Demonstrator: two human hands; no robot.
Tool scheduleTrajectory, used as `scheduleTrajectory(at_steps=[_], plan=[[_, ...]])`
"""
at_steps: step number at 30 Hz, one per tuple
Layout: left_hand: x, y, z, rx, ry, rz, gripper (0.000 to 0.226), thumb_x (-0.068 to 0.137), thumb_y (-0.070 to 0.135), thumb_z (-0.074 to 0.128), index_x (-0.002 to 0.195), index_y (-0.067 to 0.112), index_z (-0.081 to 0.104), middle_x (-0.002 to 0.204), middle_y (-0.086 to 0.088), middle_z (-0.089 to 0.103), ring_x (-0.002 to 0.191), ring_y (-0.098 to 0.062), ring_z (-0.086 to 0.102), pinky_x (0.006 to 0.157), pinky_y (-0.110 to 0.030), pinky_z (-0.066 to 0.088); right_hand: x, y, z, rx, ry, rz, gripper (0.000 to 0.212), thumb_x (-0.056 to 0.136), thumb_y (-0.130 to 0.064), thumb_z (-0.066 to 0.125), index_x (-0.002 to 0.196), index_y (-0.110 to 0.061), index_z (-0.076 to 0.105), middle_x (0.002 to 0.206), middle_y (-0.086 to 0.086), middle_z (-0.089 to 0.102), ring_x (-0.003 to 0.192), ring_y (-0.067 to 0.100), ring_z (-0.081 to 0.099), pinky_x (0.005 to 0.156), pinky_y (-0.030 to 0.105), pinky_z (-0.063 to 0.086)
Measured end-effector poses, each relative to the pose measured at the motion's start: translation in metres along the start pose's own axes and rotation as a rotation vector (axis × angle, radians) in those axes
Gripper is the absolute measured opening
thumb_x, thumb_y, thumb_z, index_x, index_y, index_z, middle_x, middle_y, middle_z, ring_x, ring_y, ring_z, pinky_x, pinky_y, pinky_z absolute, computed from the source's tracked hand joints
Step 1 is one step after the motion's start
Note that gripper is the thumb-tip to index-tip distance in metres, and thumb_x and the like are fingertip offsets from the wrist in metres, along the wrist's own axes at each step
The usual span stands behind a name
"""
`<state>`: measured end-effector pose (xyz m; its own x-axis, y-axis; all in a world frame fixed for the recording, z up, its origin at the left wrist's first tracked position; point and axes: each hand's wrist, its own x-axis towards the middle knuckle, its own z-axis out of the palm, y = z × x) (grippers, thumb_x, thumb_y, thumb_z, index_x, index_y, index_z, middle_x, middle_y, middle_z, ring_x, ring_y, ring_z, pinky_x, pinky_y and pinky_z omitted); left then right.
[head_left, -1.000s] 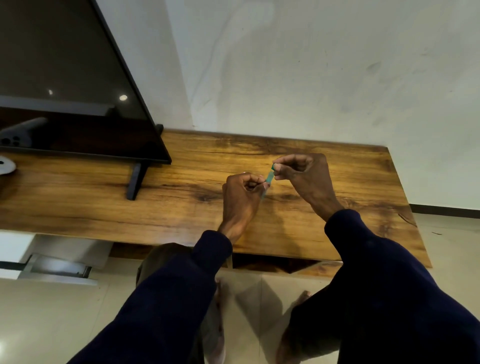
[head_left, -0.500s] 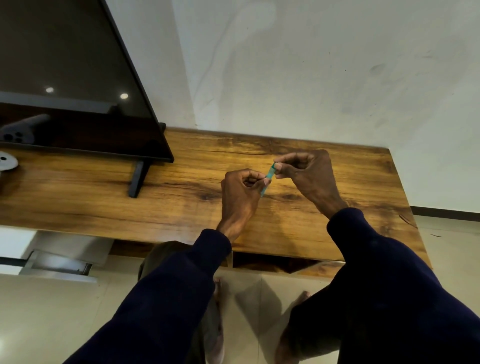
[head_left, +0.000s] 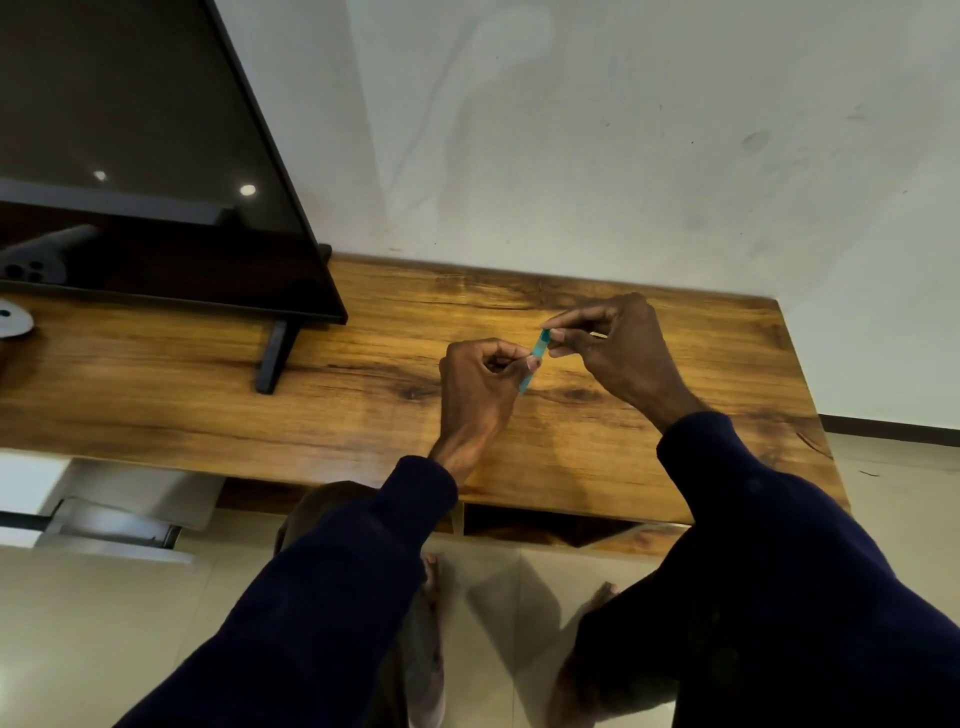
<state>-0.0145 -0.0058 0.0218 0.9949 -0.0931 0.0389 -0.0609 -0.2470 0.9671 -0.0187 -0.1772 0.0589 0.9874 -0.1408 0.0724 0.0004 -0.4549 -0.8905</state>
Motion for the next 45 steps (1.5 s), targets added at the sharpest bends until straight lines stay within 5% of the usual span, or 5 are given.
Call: scheduleTrajectory(at_steps=[13, 26, 29, 36, 45], plan=[[-0.002, -0.010, -0.009, -0.003, -0.043, -0.088, 0.011, 0.085, 0.014, 0.083, 0.089, 0.023, 0.078, 0.085, 0.014, 0.075, 0.082, 0.002, 0.075, 0.069, -0.011, 0.058, -0.003, 0.027, 0.011, 0.106, 0.123, 0.101, 0.009, 0.088, -0.007, 0.080, 0.096, -0.012, 0.080, 0.088, 0.008, 0.080, 0.079, 0.020, 0.078, 0.068, 0.030, 0.064], [0.014, -0.038, -0.031, 0.201, 0.079, -0.191, 0.013, 0.085, 0.012, 0.082, 0.088, 0.018, 0.071, 0.079, 0.005, 0.071, 0.061, 0.003, 0.067, 0.051, -0.004, 0.048, 0.013, 0.071, 0.015, -0.165, 0.043, 0.308, 0.010, 0.087, -0.013, 0.082, 0.097, -0.010, 0.080, 0.094, 0.005, 0.077, 0.086, 0.017, 0.074, 0.075, 0.028, 0.062], [0.016, -0.037, -0.026, 0.193, 0.069, -0.192, 0.016, 0.085, 0.013, 0.084, 0.084, 0.020, 0.069, 0.073, 0.009, 0.067, 0.057, 0.016, 0.063, 0.047, -0.003, 0.045, 0.014, 0.075, 0.013, -0.166, 0.056, 0.318, 0.009, 0.086, -0.014, 0.083, 0.095, -0.013, 0.080, 0.089, -0.001, 0.076, 0.084, 0.012, 0.073, 0.067, 0.019, 0.058], [0.021, -0.033, -0.017, 0.228, 0.052, -0.156, 0.011, 0.084, 0.015, 0.085, 0.089, 0.016, 0.075, 0.074, 0.014, 0.068, 0.067, 0.004, 0.066, 0.053, -0.003, 0.047, 0.017, 0.078, 0.013, -0.210, 0.023, 0.295, 0.008, 0.088, -0.009, 0.081, 0.095, -0.014, 0.081, 0.085, -0.010, 0.071, 0.081, -0.001, 0.067, 0.057, 0.002, 0.048], [0.030, -0.042, -0.017, 0.311, 0.092, -0.150, 0.011, 0.087, 0.015, 0.083, 0.094, 0.014, 0.075, 0.077, 0.012, 0.067, 0.071, 0.002, 0.065, 0.055, -0.005, 0.049, 0.019, 0.075, 0.027, -0.236, 0.075, 0.167, 0.010, 0.088, -0.010, 0.080, 0.097, -0.014, 0.081, 0.090, -0.008, 0.072, 0.082, -0.005, 0.062, 0.067, -0.004, 0.044]])
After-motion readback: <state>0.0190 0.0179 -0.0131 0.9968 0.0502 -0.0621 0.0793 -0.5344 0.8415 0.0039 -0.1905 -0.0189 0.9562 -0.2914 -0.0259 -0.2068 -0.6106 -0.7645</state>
